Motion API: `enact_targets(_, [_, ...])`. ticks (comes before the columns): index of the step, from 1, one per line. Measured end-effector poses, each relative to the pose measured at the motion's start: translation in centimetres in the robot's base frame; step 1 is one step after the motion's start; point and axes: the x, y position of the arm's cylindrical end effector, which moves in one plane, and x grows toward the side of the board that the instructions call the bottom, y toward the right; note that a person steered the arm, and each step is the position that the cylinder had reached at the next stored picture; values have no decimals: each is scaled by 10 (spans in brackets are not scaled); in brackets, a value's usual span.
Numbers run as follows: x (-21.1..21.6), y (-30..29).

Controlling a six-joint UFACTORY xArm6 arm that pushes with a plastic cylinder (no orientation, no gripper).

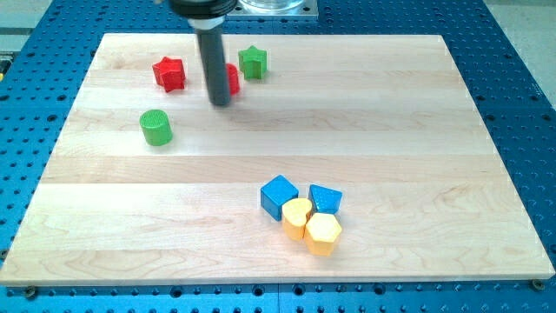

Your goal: Place the red star into the red circle

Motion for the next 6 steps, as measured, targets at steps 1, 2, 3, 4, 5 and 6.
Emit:
enact_targets(1, [15, -15])
enact_targets(2, [43, -135])
enact_targets(3, [8, -164])
enact_targets(4, [-44, -77])
enact_targets(5, [-47, -50])
enact_targets(6, [19, -139])
